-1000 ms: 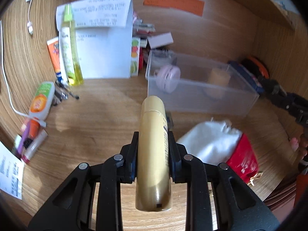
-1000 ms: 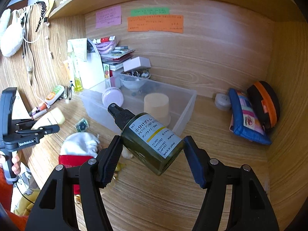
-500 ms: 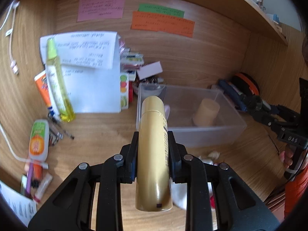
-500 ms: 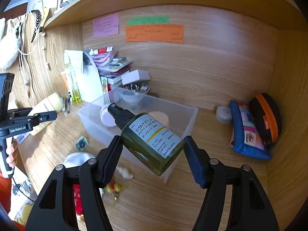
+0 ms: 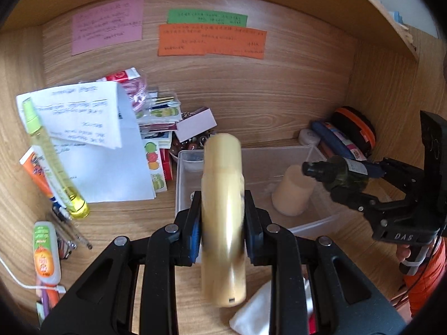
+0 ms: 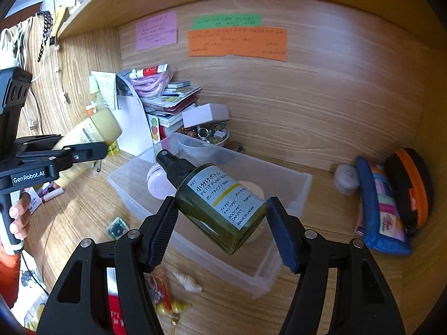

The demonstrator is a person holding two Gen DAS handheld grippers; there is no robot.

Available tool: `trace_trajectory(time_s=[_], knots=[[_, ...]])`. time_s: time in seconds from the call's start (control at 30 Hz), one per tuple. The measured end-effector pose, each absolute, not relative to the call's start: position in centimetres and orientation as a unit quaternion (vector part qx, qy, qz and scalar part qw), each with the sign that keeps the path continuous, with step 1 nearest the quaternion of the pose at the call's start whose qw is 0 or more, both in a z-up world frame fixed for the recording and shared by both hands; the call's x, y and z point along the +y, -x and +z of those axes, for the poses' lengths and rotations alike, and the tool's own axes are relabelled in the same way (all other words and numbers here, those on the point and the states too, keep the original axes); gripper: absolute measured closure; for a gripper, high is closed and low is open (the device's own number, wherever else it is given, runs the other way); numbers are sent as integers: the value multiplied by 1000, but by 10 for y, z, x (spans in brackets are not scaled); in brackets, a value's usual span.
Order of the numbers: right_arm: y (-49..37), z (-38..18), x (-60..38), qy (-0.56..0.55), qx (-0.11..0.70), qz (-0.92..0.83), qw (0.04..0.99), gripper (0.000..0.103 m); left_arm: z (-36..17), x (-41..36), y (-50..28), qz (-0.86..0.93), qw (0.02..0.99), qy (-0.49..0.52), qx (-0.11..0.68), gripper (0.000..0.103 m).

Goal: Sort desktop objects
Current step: 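Lift the tube and bottle with both tools and carry them over the box, then lower the tube and bottle into the clear box and open both tools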

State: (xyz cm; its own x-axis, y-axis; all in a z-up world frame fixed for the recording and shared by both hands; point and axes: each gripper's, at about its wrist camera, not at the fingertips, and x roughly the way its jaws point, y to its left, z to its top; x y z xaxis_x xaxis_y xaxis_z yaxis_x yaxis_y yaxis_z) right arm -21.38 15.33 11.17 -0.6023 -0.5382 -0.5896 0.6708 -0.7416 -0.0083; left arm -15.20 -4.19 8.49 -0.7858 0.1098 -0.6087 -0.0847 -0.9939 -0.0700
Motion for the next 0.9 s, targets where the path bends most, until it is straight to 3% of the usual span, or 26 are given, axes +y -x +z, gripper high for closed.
trace_trajectory(time_s=[0.9], knots=[[285, 88, 80, -327, 175, -861, 348, 41, 42, -55, 244, 920, 59, 386, -34, 78]])
